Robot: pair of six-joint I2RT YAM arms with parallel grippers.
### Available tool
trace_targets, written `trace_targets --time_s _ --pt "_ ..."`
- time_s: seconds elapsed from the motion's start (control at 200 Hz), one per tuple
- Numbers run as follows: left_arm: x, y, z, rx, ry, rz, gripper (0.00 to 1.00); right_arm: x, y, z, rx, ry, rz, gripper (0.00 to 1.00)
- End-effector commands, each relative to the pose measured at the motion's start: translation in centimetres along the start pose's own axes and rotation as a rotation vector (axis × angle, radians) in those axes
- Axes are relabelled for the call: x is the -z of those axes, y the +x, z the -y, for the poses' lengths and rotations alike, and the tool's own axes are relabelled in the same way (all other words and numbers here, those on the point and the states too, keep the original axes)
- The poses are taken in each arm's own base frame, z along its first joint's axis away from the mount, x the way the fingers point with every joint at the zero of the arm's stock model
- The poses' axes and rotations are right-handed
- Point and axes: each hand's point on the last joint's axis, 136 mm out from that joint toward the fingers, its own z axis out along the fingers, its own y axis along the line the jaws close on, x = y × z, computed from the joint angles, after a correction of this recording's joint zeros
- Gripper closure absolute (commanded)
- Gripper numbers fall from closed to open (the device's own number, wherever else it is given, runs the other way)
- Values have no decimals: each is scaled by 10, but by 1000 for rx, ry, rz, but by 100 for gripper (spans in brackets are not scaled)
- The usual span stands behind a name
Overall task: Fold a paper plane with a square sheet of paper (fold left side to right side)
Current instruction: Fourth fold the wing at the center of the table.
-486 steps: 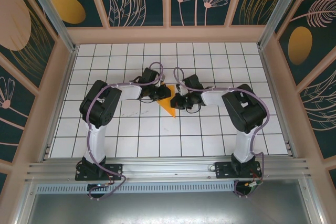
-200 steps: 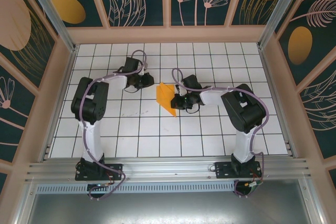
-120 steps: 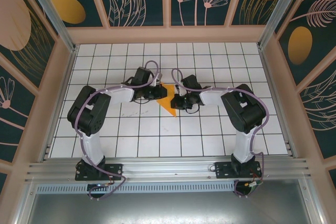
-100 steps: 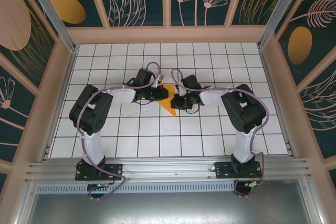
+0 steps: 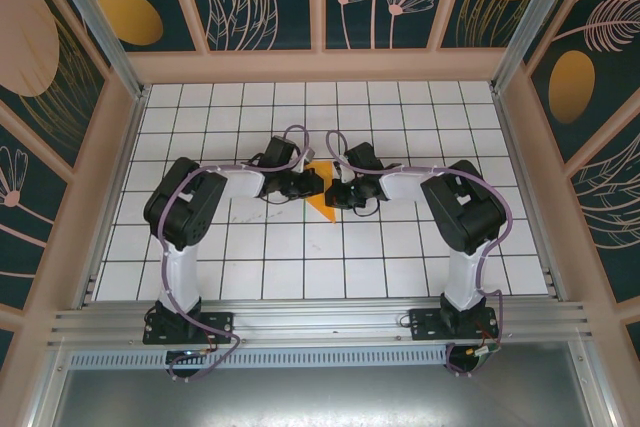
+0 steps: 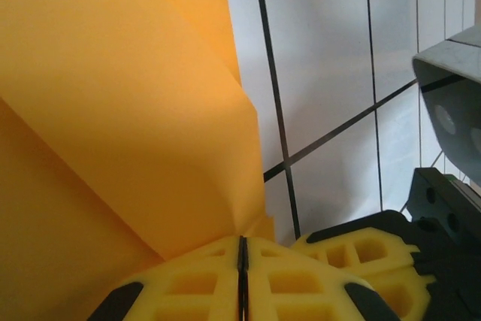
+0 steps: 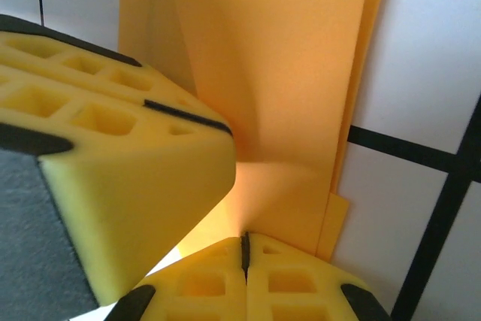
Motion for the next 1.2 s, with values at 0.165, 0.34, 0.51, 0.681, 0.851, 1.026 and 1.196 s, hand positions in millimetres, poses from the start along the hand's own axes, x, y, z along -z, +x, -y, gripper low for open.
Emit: trace_targets --time_s 0.165,0.34,0.51,0.681,0.851,1.026,1.196 --pt "-10 -3 -28 3 -160 -23 89 -8 52 46 -80 185 -167 100" --pt "-13 -11 -38 6 -211 -11 91 -6 54 47 -78 191 -170 100" --pt "-9 -28 -43 0 -249 23 91 -4 53 48 -76 194 -167 100" --pt "3 -54 -44 -3 -241 73 89 -2 47 40 -61 163 -141 100" --pt "15 -73 -22 -41 -171 110 81 -2 36 20 -42 74 -101 100" --pt "40 -87 6 -65 -78 166 72 10 13 -8 8 -21 -11 100" --pt "74 -90 14 -63 -76 236 64 35 -10 -36 77 -97 115 91"
